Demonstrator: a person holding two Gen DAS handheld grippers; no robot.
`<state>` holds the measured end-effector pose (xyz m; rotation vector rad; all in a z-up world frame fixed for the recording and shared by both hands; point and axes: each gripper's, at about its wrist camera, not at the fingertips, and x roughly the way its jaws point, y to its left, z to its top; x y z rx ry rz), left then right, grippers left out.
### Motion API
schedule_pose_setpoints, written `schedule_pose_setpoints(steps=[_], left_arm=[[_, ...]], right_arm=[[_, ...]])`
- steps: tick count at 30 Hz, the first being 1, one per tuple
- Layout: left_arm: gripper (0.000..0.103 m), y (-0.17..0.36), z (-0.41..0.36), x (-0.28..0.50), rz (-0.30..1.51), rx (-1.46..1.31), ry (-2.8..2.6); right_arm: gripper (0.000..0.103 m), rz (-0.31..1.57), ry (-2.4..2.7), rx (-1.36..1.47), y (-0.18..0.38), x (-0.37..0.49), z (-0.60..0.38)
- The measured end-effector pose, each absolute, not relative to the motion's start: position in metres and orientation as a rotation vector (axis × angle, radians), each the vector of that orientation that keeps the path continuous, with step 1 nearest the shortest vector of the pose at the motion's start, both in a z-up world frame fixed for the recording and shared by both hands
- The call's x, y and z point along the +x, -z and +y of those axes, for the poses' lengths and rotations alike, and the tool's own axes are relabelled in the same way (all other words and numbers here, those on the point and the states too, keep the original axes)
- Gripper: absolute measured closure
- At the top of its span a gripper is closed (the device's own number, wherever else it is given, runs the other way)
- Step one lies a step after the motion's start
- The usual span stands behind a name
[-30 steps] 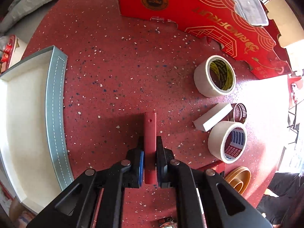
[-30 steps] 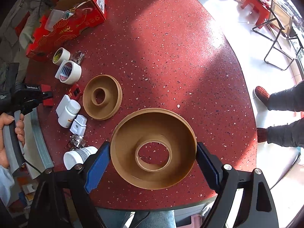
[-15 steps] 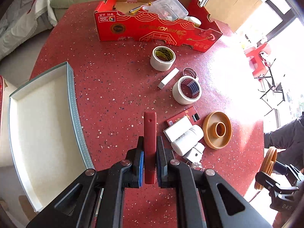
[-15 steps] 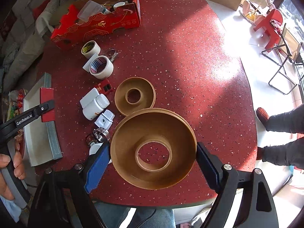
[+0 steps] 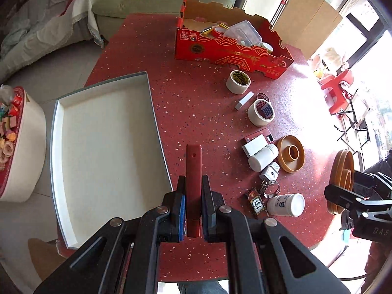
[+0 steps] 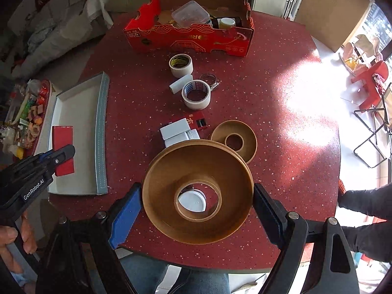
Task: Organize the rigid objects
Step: 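Lift and carry the red box and tan ring over the white tray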
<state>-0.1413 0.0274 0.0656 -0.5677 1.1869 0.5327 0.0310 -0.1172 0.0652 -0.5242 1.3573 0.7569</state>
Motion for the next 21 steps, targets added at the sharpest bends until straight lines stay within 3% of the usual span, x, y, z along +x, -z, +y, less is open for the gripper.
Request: schedule_pose_setpoints(steps=[21], left_arm=[[0.092, -0.062, 0.092, -0.251, 1.137, -0.660, -0.901]], right_arm=[[0.015, 1.227, -1.192, -0.774, -0.071, -0.087, 0.033]])
